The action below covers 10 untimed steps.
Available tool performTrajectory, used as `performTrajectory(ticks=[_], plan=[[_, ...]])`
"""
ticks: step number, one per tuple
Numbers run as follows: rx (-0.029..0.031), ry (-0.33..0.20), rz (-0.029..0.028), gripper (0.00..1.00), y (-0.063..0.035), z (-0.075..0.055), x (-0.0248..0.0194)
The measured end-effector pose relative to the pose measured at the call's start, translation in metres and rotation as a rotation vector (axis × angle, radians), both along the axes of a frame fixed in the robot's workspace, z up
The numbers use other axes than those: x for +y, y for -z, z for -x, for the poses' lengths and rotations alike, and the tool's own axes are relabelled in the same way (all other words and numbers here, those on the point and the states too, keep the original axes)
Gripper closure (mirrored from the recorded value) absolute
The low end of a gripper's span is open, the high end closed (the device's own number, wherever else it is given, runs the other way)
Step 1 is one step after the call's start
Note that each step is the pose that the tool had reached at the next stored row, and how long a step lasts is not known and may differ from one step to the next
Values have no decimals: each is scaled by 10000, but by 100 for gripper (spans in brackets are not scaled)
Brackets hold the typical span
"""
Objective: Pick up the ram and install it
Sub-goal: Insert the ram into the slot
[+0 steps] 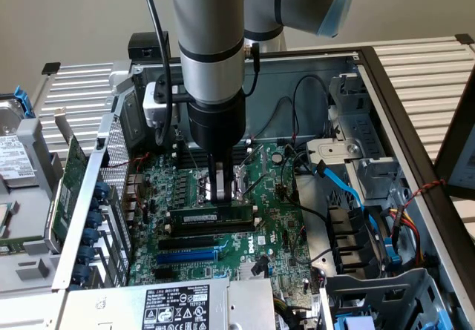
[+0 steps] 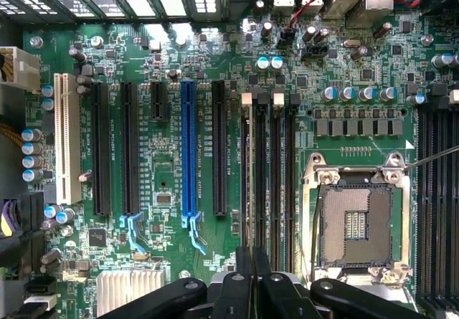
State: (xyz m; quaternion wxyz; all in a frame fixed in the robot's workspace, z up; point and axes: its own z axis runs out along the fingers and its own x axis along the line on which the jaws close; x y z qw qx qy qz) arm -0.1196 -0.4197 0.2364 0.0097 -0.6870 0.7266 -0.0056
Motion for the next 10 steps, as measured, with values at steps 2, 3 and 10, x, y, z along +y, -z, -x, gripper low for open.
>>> performTrajectory(ticks=[2, 3, 10], plan=[[-18, 0, -2, 88, 3, 1, -1], [-19, -1, -1, 88, 4, 2, -3], [-18, -1, 1, 88, 18, 7, -3]])
